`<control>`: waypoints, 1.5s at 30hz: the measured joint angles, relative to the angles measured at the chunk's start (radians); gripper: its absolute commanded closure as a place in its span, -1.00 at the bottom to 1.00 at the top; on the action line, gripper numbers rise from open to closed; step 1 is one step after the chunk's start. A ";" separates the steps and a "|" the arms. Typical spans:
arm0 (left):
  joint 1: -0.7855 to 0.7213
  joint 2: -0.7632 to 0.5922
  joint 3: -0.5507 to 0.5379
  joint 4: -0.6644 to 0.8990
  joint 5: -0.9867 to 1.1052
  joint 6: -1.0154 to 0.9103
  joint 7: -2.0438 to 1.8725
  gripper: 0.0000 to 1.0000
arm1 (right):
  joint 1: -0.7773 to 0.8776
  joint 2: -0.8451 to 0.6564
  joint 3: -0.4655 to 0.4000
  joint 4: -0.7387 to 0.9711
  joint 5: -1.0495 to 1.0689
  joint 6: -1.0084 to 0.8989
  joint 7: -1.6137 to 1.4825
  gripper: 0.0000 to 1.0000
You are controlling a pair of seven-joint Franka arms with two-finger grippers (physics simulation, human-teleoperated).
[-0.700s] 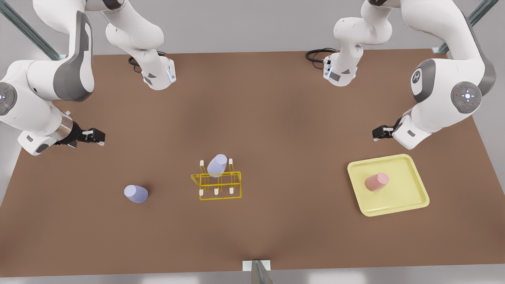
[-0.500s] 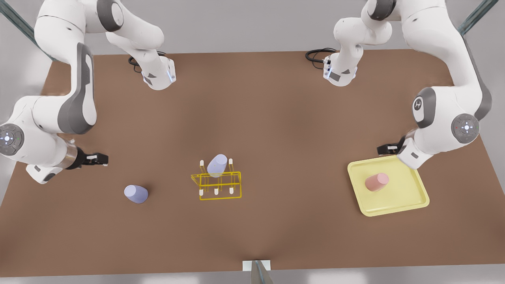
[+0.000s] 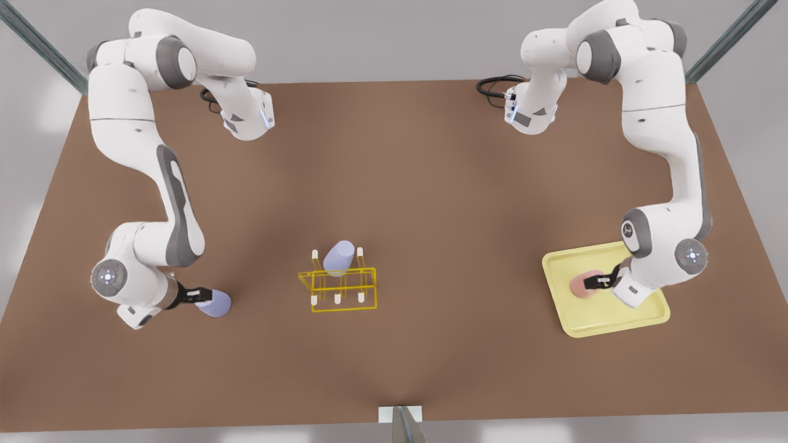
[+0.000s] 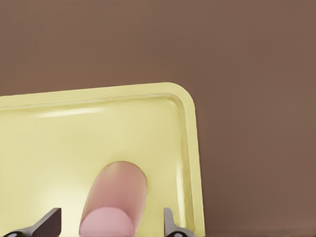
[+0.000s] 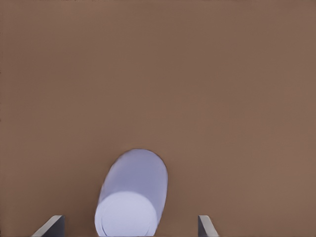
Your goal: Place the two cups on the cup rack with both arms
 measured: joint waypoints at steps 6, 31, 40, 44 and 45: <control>-0.001 -0.016 0.000 -0.141 -0.003 0.138 0.038 -1.00 | 0.001 -0.027 0.000 -0.147 -0.004 0.149 0.025 -1.00; -0.001 0.045 0.000 -0.164 -0.010 0.287 0.107 -0.83 | -0.004 0.049 -0.008 -0.187 -0.007 0.272 0.067 -1.00; -0.001 0.037 0.001 -0.162 -0.008 0.285 0.106 -0.65 | -0.004 0.051 -0.008 -0.183 -0.006 0.272 0.069 -0.74; -0.007 0.009 -0.001 -0.161 -0.005 0.263 0.103 -0.65 | -0.004 0.049 -0.008 -0.178 -0.004 0.272 0.066 -0.66; -0.016 -0.006 -0.002 -0.158 -0.005 0.248 0.100 -0.65 | -0.004 0.049 -0.008 -0.176 -0.004 0.272 0.065 -0.66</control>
